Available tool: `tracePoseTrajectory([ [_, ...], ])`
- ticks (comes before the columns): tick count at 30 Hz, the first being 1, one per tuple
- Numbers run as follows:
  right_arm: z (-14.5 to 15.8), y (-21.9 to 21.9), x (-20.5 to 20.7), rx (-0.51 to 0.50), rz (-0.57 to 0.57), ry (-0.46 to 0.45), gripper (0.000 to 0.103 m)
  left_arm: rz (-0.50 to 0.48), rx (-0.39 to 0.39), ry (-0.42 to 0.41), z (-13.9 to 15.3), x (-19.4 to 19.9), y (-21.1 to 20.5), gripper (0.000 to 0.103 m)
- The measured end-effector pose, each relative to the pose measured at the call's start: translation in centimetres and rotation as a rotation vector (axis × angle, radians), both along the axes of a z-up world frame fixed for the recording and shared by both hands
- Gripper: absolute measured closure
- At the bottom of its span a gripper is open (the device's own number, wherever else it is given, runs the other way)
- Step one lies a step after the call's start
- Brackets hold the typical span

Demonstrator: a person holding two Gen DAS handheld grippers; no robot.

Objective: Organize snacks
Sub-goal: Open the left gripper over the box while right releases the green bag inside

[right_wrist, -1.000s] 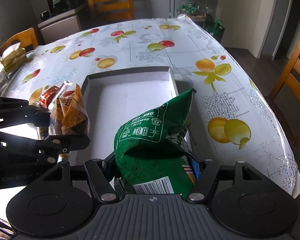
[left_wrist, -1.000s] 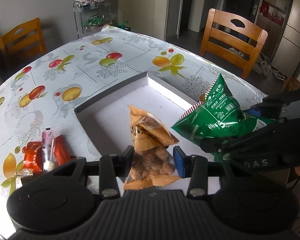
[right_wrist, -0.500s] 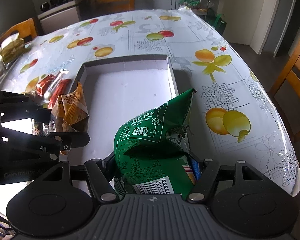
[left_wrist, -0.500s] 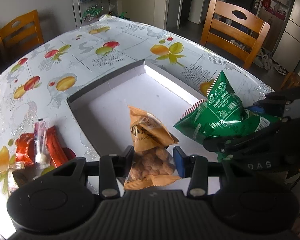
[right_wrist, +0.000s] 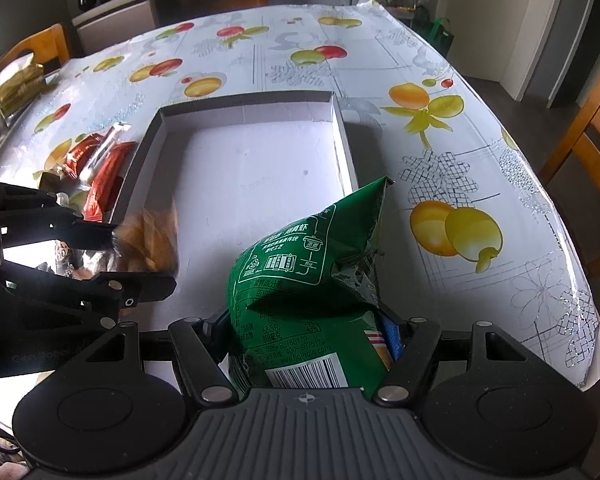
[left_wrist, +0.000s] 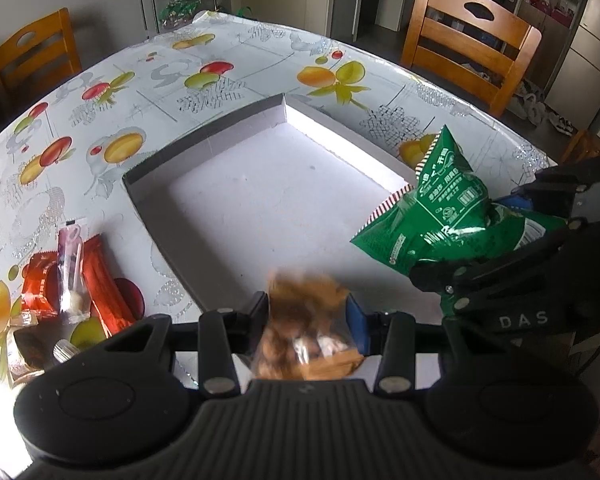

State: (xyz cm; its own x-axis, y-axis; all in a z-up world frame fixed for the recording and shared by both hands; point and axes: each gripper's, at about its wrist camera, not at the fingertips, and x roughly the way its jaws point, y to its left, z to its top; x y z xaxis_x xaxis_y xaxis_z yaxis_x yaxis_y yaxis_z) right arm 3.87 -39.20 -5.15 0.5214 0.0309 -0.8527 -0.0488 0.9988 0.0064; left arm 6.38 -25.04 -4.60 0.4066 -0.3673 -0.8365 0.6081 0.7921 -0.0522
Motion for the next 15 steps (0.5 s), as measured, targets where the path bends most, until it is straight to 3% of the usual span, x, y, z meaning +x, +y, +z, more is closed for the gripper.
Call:
tracePoseTrajectory([
  [15, 0.71, 0.37, -0.04, -0.024, 0.000, -0.029, 0.032, 0.001, -0.007, -0.036, 0.83, -0.42, 0.49, 0.062],
])
